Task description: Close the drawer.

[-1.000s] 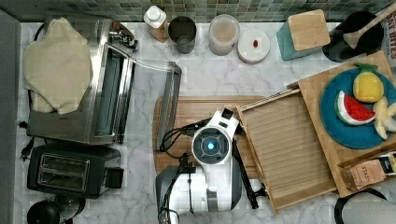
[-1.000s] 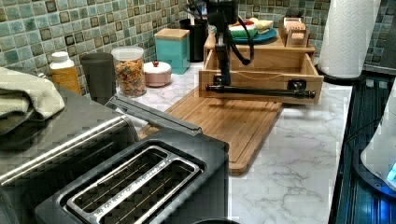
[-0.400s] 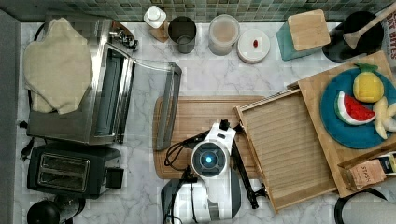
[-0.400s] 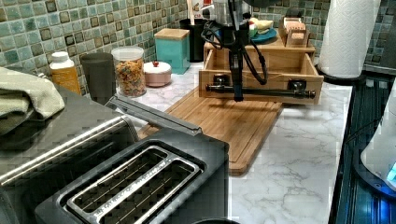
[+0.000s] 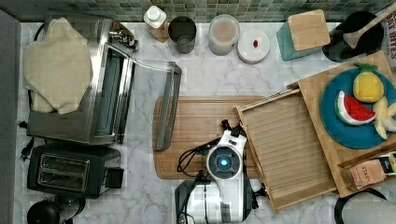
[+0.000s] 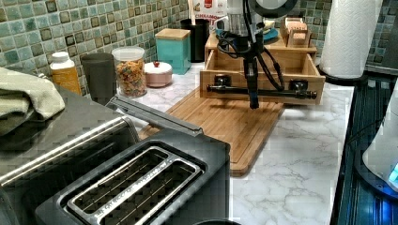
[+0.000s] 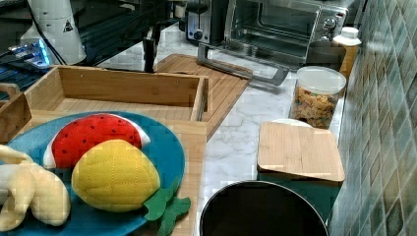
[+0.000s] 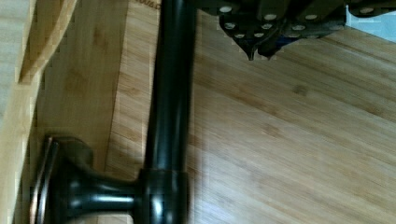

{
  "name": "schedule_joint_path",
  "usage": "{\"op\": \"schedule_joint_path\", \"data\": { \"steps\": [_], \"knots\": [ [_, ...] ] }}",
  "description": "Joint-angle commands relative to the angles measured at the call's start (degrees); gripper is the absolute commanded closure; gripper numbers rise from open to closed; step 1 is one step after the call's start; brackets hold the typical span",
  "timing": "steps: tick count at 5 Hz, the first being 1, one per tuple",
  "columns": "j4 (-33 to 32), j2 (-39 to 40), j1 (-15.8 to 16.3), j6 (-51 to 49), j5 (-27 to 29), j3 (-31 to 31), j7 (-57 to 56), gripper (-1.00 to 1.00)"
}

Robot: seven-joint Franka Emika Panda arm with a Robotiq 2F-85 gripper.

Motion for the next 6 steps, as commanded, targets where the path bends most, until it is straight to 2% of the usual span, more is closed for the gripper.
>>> {"op": "schedule_joint_path", "data": {
  "steps": [1, 2, 3, 4, 5, 6],
  "knots": [
    [5.13, -0.38, -4.87, 1.15, 0.99, -6.68, -11.76, 1.00],
    [10.00, 2.04, -5.79, -1.49, 3.49, -9.21, -17.04, 1.00],
    [15.26, 7.12, -6.68, 2.52, 10.93, -13.40, -24.30, 1.00],
    [22.44, 10.75, -9.46, 0.93, 11.33, -14.73, -30.46, 1.00],
    [27.21, 13.32, -10.88, 1.14, 11.07, -16.97, -32.66, 1.00],
    [27.44, 12.35, -12.30, 4.10, 11.76, -18.14, -34.99, 1.00]
  ]
}}
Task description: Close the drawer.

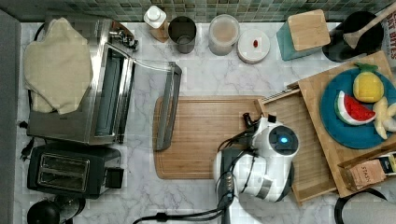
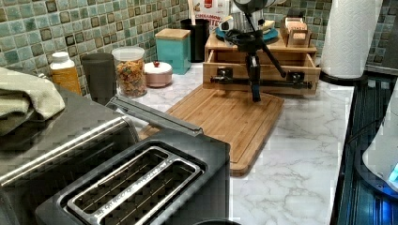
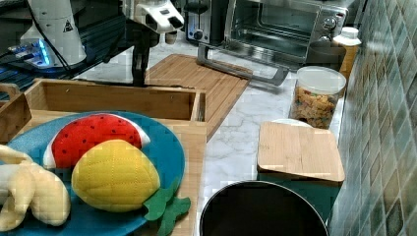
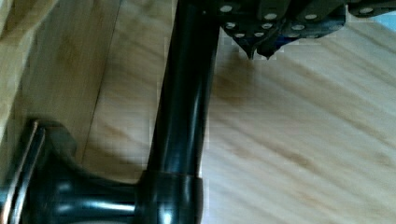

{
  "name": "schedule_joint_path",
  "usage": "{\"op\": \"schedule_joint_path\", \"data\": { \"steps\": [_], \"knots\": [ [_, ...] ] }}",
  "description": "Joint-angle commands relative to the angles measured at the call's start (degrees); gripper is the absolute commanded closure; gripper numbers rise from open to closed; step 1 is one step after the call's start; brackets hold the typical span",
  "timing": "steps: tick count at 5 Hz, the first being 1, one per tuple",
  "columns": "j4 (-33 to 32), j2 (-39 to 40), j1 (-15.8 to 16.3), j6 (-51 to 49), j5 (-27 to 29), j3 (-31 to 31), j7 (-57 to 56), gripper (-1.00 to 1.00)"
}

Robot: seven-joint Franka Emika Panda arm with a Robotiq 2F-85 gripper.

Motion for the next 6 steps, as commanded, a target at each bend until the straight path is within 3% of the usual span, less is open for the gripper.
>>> {"op": "schedule_joint_path", "data": {
  "steps": [1, 2, 6],
  "knots": [
    [10.70, -1.52, -9.71, 17.07, -0.49, -7.85, -5.29, 1.00],
    [7.69, -3.38, -9.06, 19.08, -10.27, -8.23, 5.48, 1.00],
    [7.69, -3.40, -9.85, 19.06, -10.37, -7.44, 5.57, 1.00]
  ]
}}
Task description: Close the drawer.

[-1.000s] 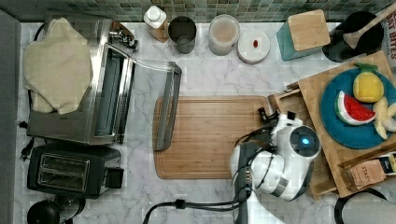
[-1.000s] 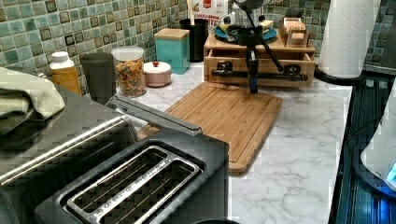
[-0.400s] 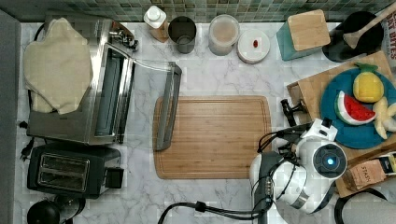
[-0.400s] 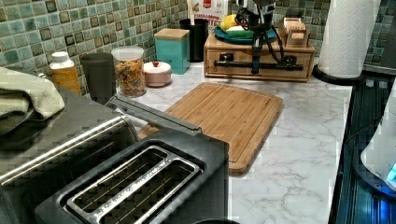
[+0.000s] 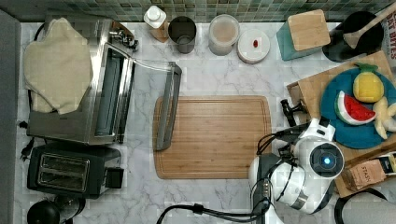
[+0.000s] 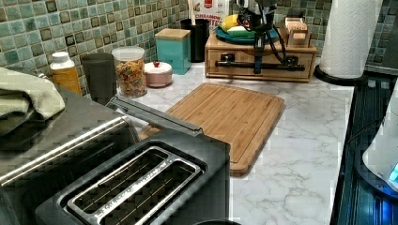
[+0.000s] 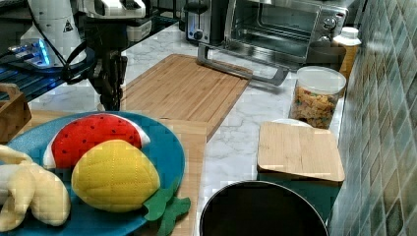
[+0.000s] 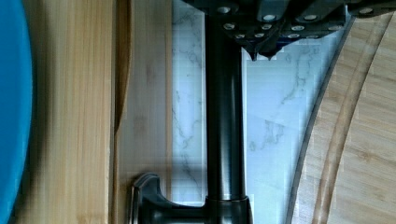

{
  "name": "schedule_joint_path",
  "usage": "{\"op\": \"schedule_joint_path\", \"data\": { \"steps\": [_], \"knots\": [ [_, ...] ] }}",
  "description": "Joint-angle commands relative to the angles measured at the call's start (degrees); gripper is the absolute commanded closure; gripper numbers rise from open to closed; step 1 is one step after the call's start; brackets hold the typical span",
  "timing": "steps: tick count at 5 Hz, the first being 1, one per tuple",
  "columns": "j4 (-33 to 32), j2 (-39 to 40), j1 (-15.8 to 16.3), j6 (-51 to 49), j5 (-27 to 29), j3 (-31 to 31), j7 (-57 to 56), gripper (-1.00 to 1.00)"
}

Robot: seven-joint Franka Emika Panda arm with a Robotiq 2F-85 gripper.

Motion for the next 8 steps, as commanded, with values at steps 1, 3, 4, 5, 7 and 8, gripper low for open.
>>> {"op": "schedule_joint_path", "data": {
  "steps": [1, 3, 4, 5, 7, 8],
  "knots": [
    [5.56, -3.57, -2.41, 4.40, -1.43, -2.94, 0.15, 1.00],
    [5.58, -3.57, -2.42, 4.39, -1.43, -2.93, 0.16, 1.00],
    [5.58, -3.56, -2.28, 4.42, -1.42, -3.07, 0.13, 1.00],
    [5.58, -3.57, -2.38, 4.42, -1.42, -2.96, 0.15, 1.00],
    [5.56, -3.55, -1.48, 4.41, -1.32, -3.86, 0.04, 1.00],
    [5.57, -3.54, -0.87, 4.43, -1.25, -4.47, -0.02, 1.00]
  ]
}}
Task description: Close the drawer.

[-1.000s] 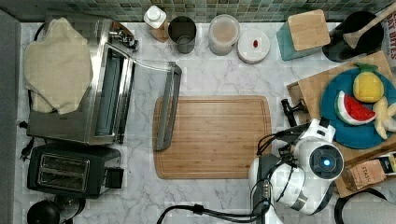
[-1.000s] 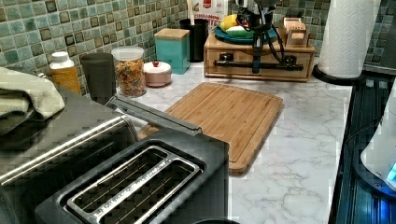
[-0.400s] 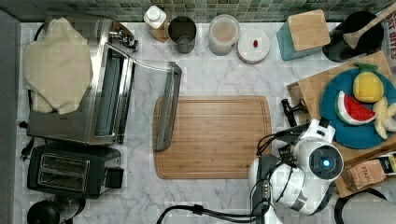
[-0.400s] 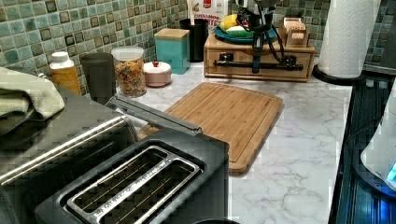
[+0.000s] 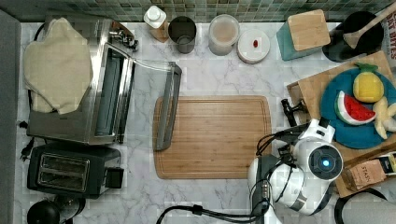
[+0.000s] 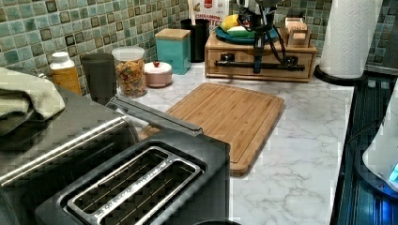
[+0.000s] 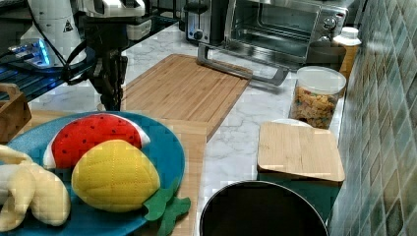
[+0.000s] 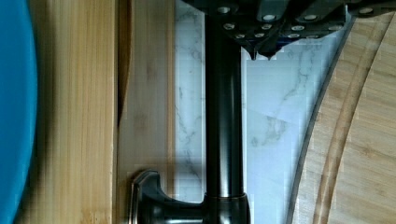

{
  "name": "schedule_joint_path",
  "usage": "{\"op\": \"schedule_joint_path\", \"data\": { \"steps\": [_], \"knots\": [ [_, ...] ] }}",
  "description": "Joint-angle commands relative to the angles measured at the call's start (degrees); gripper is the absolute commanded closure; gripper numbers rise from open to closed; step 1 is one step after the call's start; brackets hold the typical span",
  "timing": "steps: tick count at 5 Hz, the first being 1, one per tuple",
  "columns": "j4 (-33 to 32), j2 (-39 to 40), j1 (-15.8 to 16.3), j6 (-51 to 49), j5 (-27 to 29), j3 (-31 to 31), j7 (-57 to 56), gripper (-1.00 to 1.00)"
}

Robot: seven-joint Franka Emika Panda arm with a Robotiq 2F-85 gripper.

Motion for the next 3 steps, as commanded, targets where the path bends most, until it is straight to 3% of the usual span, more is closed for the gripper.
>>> {"op": "schedule_joint_path", "data": {
  "steps": [1, 3],
  "knots": [
    [6.33, -3.22, -2.55, 2.91, -1.32, -2.77, 0.09, 1.00],
    [6.35, -3.21, -2.12, 2.90, -1.26, -3.21, 0.01, 1.00]
  ]
}}
